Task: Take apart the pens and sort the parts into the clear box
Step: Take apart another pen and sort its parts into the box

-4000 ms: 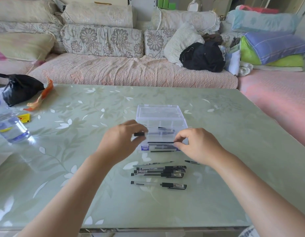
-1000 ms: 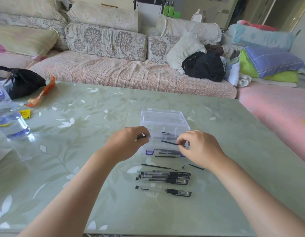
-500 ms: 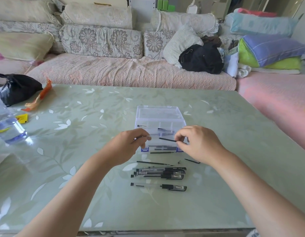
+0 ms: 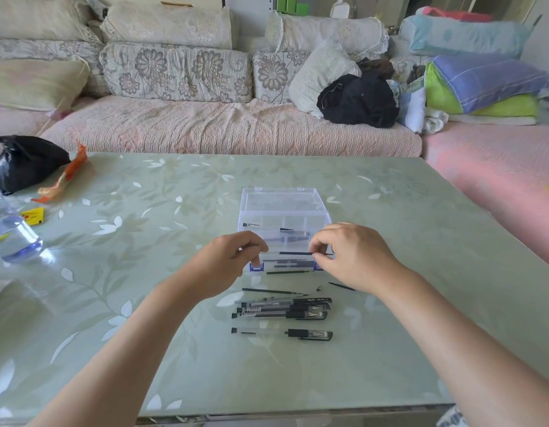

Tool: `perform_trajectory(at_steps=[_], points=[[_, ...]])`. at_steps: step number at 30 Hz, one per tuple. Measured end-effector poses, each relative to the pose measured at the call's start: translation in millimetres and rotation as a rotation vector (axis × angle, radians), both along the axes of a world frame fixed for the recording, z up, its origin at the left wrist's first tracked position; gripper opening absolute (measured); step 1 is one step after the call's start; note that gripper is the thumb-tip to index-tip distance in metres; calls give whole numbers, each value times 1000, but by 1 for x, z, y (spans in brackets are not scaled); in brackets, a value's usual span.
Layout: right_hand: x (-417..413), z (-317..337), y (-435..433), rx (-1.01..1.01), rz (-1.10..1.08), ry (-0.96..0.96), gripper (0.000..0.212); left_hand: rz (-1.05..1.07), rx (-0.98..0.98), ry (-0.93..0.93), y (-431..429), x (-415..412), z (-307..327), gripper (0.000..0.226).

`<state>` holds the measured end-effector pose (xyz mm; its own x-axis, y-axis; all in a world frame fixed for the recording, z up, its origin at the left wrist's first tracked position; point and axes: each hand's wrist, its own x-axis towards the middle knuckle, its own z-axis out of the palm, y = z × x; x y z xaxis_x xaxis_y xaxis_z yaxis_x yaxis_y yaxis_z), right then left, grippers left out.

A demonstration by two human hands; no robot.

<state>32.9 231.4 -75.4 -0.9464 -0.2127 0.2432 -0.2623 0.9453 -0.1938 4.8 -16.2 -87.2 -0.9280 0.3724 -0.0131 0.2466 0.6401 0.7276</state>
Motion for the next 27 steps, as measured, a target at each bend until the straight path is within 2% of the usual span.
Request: perform_trajectory(at_steps=[14,23,27], points=[[1,2,1,-27,-43,35,10,82,-52,89,-3,1,3,20],[1,1,-2,14,-8,46,10,42,-70,83,-5,2,4,21],[2,2,-1,-16,-30,44,11,73,-66,147,-6,0,3,19]])
